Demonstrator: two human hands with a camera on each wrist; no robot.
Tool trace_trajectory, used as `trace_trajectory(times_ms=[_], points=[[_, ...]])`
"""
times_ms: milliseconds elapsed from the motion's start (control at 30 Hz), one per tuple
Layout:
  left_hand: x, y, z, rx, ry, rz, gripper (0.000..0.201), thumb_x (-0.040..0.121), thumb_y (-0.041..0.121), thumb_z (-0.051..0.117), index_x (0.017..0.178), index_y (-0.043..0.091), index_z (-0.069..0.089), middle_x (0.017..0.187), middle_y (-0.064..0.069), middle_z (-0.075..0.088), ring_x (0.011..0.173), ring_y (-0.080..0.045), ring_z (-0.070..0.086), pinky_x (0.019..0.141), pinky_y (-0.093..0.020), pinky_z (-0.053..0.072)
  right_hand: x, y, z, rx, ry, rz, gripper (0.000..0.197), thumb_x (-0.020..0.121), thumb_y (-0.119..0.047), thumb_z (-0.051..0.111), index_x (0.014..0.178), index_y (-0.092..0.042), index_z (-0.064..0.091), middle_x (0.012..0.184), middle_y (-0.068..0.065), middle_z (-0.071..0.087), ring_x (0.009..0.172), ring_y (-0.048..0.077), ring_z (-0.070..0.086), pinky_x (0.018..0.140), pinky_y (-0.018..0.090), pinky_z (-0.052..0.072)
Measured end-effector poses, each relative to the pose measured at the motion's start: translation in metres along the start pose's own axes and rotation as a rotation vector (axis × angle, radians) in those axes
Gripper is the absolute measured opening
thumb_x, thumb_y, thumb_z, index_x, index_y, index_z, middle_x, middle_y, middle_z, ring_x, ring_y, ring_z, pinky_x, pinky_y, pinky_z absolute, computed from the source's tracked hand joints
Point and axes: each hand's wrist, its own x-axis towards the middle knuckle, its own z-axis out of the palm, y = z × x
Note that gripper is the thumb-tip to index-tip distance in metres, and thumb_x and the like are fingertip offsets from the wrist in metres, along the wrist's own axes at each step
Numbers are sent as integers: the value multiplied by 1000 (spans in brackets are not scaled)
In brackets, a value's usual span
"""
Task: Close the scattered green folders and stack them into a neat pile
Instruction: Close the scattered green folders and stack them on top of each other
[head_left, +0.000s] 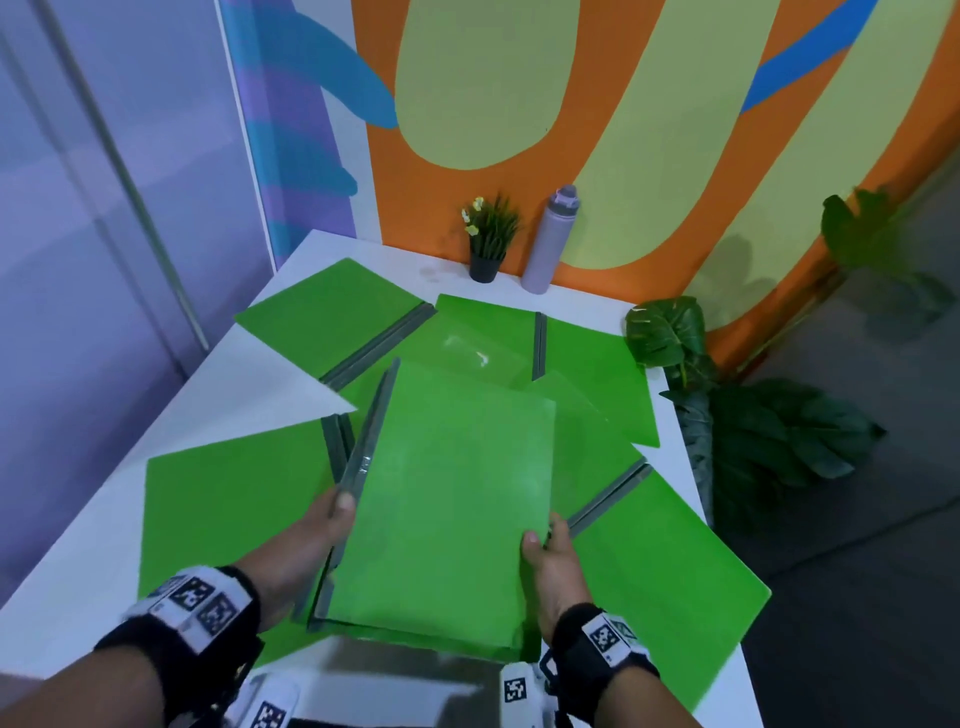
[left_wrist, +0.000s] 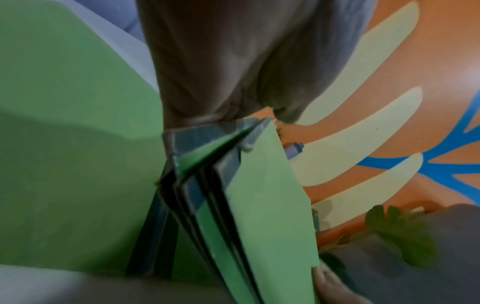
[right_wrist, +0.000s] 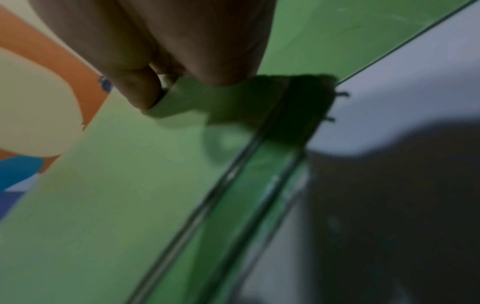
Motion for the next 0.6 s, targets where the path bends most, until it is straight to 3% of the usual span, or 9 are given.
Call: trace_trajectory(times_ms=[100,200,333,433,500,600], points=[[12,-1,-4,84,103,0,67,96,17,50,150,27,12,159,-8,19,145,-30,21,117,-51,19,2,-5,5,-95,-45,-96,70,94,-9,50,147,-42,17,156,13,20,142,28,24,115,50,22],[26,-8,-21,113,241,-23,65,94,10,51,148,25,20,155,-13,28,141,-34,29,115,-53,24,16,-4,-3,-576,7,-176,54,96,-20,49,146,-29,31,150,9,35,133,23,40,111,38,32],[38,-21,-37,156,359,-51,64,94,11,52,148,24,20,153,-15,32,137,-36,35,114,-56,28,39,20,-25,-1120,138,-154,54,93,-30,47,145,-33,31,155,11,21,136,32,32,111,49,33],[40,-29,-41,154,389,-79,65,93,10,52,149,22,19,153,-16,32,137,-37,36,113,-55,29,39,38,-31,-1260,13,-117,43,94,-35,39,137,-38,38,155,2,17,138,26,25,106,59,32],[40,-35,-41,181,396,-90,65,93,10,52,149,19,19,152,-16,33,137,-37,36,113,-54,29,34,48,-40,-1264,8,-125,36,94,-33,39,128,-36,49,154,-3,22,139,20,25,102,59,33],[39,-48,-39,265,394,-122,65,94,10,51,149,15,18,152,-17,33,136,-38,38,112,-51,32,24,51,-61,-1269,79,-147,30,92,-33,37,111,-29,61,138,-6,45,118,16,48,97,49,43]])
